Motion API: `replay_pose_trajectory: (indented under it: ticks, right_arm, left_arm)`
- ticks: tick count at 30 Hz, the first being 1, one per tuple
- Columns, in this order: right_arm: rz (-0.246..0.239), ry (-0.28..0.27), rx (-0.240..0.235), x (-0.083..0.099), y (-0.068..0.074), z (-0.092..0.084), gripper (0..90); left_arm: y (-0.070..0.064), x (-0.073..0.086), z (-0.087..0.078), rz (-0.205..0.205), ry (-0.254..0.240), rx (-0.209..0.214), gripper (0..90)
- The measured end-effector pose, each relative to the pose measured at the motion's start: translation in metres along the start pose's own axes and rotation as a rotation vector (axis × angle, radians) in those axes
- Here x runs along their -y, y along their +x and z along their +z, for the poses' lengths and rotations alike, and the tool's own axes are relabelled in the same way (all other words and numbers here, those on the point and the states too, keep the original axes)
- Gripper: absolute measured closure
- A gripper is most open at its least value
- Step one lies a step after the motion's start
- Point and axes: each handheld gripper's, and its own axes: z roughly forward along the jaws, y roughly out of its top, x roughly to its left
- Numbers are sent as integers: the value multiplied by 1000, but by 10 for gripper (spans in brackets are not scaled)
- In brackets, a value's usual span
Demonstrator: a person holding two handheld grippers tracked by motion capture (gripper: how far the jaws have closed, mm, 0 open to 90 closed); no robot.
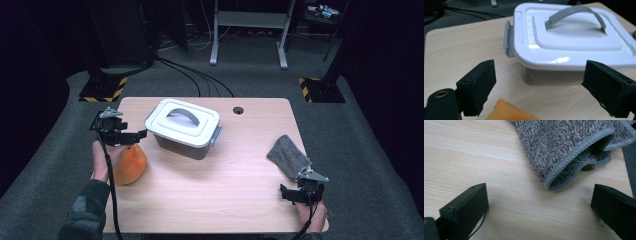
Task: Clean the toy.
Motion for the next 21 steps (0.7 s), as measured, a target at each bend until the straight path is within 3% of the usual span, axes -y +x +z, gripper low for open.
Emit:
replay_pose_trajectory:
  ticks: [8, 13, 14, 16, 21]
  right_arm:
    - [-2, -2, -2, 0, 0, 0, 5]
    - [-1, -2, -2, 0, 0, 0, 5]
    - [-1, -2, -2, 0, 0, 0, 5]
    - [-2, -2, -2, 0, 0, 0, 7]
    - [-1, -3, -2, 0, 0, 0, 8]
  left_arm:
    - [2, -18, 38, 4, 34, 9, 109]
    - [4, -18, 60, -14, 82, 10, 111]
    - [6, -19, 63, 2, 102, 0, 111]
    - [7, -19, 69, -16, 104, 8, 112]
    - [8, -20, 81, 9, 135, 7, 139]
